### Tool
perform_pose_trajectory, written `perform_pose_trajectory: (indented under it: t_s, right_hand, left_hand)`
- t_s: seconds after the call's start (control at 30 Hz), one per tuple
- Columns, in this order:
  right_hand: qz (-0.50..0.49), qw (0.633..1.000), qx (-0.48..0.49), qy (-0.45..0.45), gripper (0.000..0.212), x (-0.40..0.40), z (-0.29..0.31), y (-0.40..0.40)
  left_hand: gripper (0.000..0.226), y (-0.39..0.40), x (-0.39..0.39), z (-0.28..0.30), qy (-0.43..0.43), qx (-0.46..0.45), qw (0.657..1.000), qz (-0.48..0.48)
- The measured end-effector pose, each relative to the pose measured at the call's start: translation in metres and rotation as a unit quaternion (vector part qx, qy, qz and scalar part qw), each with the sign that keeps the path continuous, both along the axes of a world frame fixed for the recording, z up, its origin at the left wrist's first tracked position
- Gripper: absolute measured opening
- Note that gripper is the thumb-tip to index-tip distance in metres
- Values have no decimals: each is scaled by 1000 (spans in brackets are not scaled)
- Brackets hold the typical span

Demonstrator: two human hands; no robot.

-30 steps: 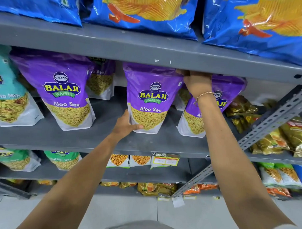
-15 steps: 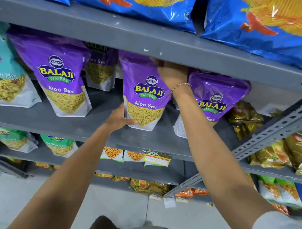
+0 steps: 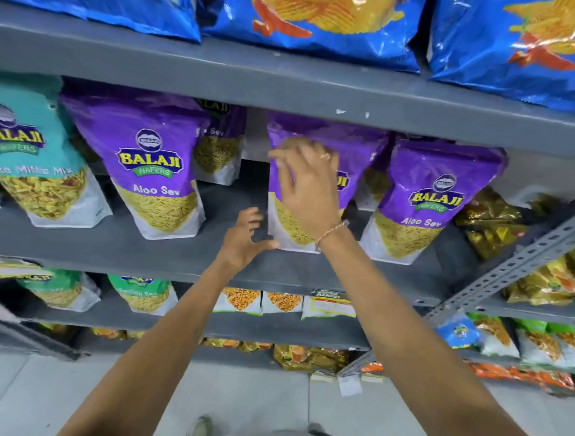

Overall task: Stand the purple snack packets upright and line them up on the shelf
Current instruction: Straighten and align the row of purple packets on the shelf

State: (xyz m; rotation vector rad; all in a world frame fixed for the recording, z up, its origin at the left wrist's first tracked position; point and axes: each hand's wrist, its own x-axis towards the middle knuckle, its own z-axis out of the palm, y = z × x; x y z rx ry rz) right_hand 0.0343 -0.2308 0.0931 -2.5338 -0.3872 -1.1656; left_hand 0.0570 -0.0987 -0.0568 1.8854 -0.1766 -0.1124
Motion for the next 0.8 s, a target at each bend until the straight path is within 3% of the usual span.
perform_pose_trajectory:
  t_s: [0.07,0.17,0.27,0.33,0.43,0.53,0.6,0.67,0.8]
  right_hand:
    - [76,996,12,48,17,-10,-29,38]
    - [130,967,98,195,17,-6,-67,71]
    - [142,933,148,296,21,0,-89,98]
    - [131,919,189,321,28,10,-100,115]
    - [102,878,250,396,57,27,-107,137]
    - [119,825,275,479,78,40,-116,150]
    - [107,819,279,490,79,46,-122,157]
    - [85,820,311,473,73,50,-125,158]
    - [43,841,334,424,65,49,-128,146]
  left_hand:
    - [53,37,-12,-4,-53,35,995,78]
    - [25,96,-28,-6,-114,43,970,212]
    - [24,142,-29,-2,-158,9,947,278]
    - [37,167,-19,1,-166,-7,939,300]
    - [72,198,2,5,-122,-8,955,271]
    - [88,216,23,3,-98,72,985,123]
    - [85,224,31,-3,-65,126,988,61]
    - [75,227,36,-10,-42,148,986,71]
    - [70,220,45,-13,-13,78,995,64]
